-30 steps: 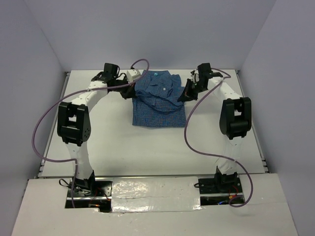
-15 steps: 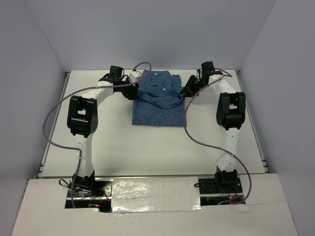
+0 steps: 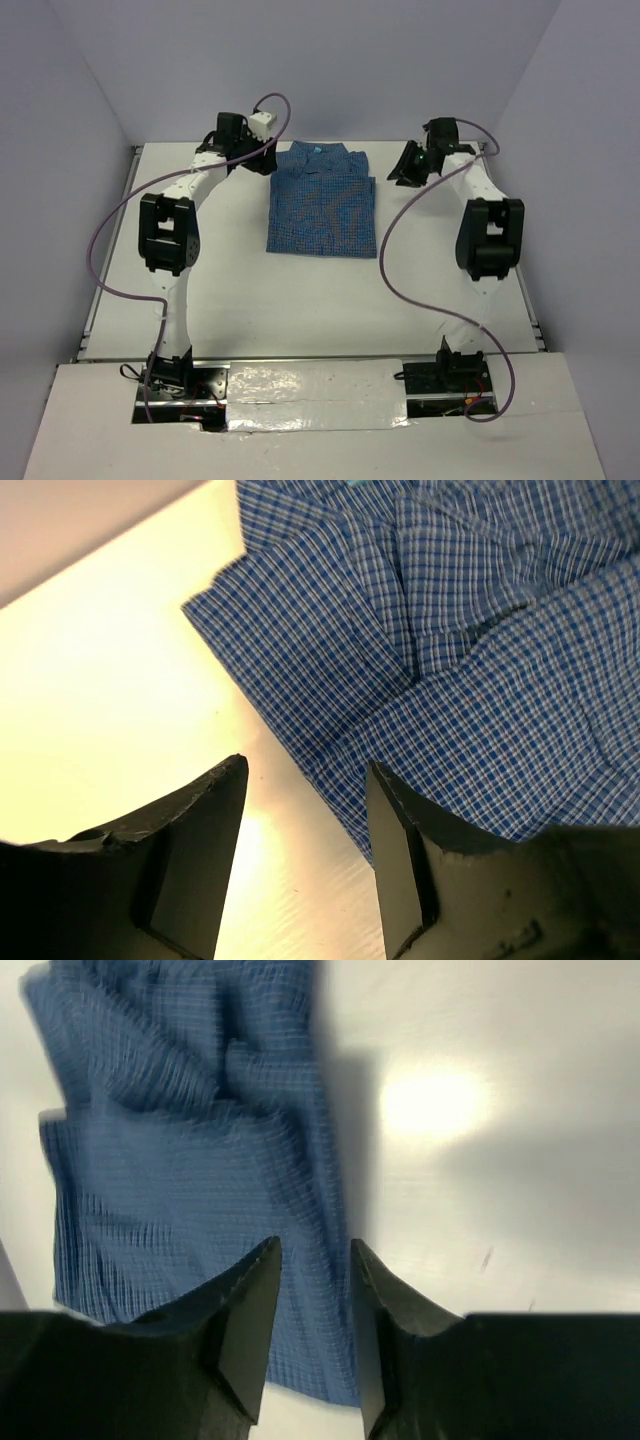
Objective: Fold and stack the long sleeve shirts
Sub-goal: Fold the shirt
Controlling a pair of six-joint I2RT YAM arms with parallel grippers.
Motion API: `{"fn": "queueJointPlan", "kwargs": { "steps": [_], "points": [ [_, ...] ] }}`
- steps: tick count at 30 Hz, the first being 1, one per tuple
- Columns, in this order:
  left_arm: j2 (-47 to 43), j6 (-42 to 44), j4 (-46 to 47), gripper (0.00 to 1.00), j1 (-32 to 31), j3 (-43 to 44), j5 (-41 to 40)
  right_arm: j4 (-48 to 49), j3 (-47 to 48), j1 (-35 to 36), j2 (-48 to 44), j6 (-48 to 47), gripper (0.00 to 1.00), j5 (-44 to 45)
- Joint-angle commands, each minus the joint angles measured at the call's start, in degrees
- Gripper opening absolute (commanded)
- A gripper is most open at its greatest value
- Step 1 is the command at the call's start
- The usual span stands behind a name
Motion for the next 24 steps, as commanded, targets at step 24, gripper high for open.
{"fn": "queueJointPlan", "kwargs": {
  "steps": [24],
  "points": [
    [-11.52, -6.12, -12.21, 0.58, -3.8, -23.94, 9.06, 25.76, -3.69, 17.57, 8.37, 23.81, 0.0, -7.95]
  ]
}}
